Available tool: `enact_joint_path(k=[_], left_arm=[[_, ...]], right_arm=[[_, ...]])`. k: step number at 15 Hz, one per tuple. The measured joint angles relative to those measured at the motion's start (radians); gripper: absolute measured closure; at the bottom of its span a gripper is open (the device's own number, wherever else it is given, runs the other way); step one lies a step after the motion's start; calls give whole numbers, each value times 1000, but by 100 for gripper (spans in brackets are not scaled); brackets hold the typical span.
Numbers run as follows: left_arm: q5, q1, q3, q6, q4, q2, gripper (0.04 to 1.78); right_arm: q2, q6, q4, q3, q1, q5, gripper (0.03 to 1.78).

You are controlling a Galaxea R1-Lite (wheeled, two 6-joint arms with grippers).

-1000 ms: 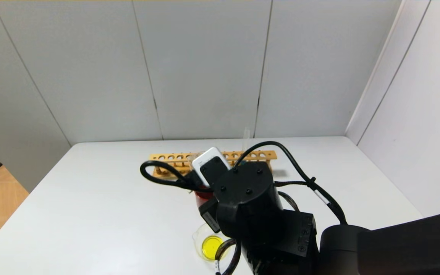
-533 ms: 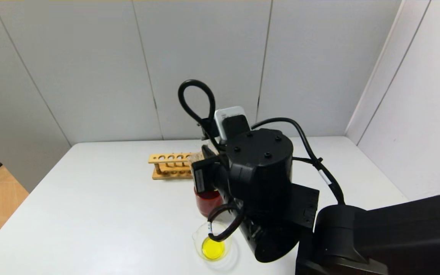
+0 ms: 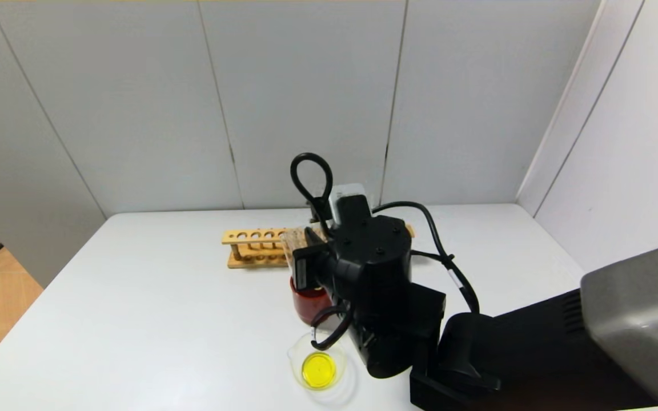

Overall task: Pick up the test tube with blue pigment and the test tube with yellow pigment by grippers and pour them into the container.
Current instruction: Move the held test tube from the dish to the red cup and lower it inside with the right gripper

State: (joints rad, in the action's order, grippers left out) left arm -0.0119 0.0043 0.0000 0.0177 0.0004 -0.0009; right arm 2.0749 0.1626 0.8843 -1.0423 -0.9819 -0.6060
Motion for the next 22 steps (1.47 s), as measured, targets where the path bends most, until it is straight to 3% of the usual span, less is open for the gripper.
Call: enact_joint_path(k=[2, 10, 16, 22], left_arm=[[0, 0, 0, 1, 0, 0, 7], [0, 0, 0, 0, 0, 0, 7], [0, 0, 0, 0, 0, 0, 7], [0, 0, 0, 0, 0, 0, 7]], right_arm=[[37, -3, 19, -8, 0, 6, 149], [164, -16, 63, -138, 26, 100, 149], [164, -37, 108, -129, 87, 105, 149], [138, -88, 113, -72, 77, 119, 149]])
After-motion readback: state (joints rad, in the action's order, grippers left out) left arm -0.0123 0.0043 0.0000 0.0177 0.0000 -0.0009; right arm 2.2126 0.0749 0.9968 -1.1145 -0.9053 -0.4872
